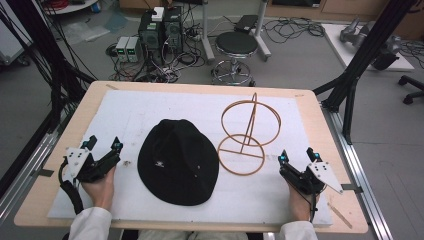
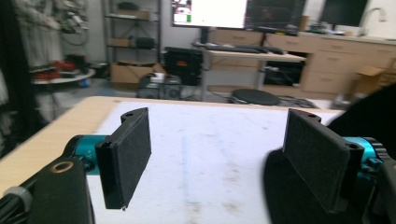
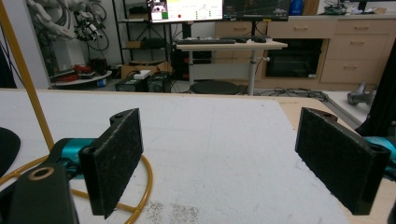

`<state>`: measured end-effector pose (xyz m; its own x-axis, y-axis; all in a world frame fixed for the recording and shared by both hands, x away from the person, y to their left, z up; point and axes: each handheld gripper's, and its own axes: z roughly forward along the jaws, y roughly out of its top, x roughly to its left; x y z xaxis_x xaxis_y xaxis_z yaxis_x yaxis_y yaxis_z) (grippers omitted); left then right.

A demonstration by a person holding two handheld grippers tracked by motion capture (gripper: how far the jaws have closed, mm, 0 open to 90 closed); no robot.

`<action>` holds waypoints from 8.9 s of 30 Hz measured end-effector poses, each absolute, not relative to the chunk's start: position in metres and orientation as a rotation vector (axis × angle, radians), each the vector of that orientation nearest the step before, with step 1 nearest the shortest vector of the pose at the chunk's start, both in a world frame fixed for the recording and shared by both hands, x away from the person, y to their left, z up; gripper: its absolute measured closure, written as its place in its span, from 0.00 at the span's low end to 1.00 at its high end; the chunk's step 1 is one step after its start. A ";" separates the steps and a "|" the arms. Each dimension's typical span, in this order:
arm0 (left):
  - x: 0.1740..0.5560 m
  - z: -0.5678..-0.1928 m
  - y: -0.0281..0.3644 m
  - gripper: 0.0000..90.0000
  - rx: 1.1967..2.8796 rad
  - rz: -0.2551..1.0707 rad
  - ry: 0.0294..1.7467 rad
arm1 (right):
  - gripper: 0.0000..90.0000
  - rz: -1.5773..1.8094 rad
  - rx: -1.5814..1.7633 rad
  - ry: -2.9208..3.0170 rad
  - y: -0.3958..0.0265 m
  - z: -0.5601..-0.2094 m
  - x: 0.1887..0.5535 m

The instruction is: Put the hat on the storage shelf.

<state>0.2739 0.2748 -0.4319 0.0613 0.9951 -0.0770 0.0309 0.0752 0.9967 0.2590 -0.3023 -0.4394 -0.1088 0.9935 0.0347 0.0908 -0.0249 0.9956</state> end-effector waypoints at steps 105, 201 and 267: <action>0.297 -0.405 0.218 0.30 1.641 0.384 0.785 | 0.14 1.269 1.225 1.418 -0.300 -0.440 0.261; 0.278 -0.307 0.233 0.96 1.328 0.436 0.489 | 0.14 1.293 1.218 1.426 -0.298 -0.439 0.259; 0.357 -0.272 0.035 0.95 1.331 0.213 0.348 | 0.14 1.305 1.193 1.427 -0.298 -0.438 0.256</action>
<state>0.3567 0.0353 -0.2719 0.9294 0.3470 -0.1253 0.0456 0.2290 0.9724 0.2558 -0.2976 -0.4383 -0.1917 0.9813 0.0158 0.1038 0.0042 0.9946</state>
